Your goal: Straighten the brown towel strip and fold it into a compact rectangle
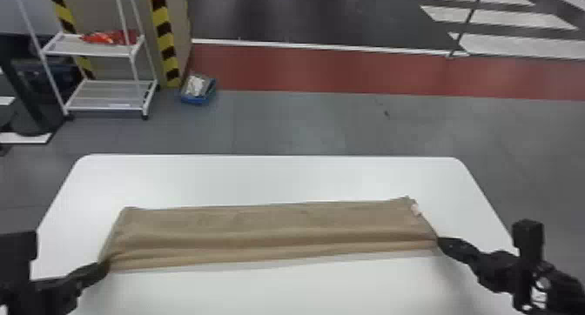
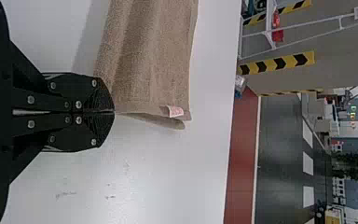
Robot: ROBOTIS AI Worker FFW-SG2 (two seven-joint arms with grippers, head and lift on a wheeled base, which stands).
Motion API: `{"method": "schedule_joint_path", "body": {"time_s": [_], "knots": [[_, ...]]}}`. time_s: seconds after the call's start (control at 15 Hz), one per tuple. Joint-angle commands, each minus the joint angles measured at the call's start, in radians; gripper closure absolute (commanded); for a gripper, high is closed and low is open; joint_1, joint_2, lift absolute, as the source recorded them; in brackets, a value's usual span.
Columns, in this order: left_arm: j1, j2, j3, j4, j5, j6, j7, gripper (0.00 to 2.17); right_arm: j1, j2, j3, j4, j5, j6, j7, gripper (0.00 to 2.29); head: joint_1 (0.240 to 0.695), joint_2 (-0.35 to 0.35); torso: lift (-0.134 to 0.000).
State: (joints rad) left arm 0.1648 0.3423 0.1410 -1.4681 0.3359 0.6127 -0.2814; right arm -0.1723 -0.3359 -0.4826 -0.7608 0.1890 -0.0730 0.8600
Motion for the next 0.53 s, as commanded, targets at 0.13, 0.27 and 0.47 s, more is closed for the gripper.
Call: {"method": "schedule_joint_path", "body": {"time_s": [0.13,0.27,0.47], "knots": [[0.058,0.0,0.04,-0.118,-0.001,0.129,-0.007,1.71,0.076,0.028,-0.059,-0.126,-0.022,0.097,0.04,1.42,0.695,-0.118,0.0],[0.076,0.0,0.052,-0.149,-0.003,0.151,-0.009,1.71,0.116,0.032,-0.082,-0.201,-0.033,0.152,0.056,1.42,0.695,-0.128,0.0],[0.087,-0.005,0.055,-0.17,-0.001,0.172,-0.009,1.69,0.137,0.041,-0.103,-0.249,-0.033,0.195,0.071,1.42,0.695,-0.142,0.0]]}}
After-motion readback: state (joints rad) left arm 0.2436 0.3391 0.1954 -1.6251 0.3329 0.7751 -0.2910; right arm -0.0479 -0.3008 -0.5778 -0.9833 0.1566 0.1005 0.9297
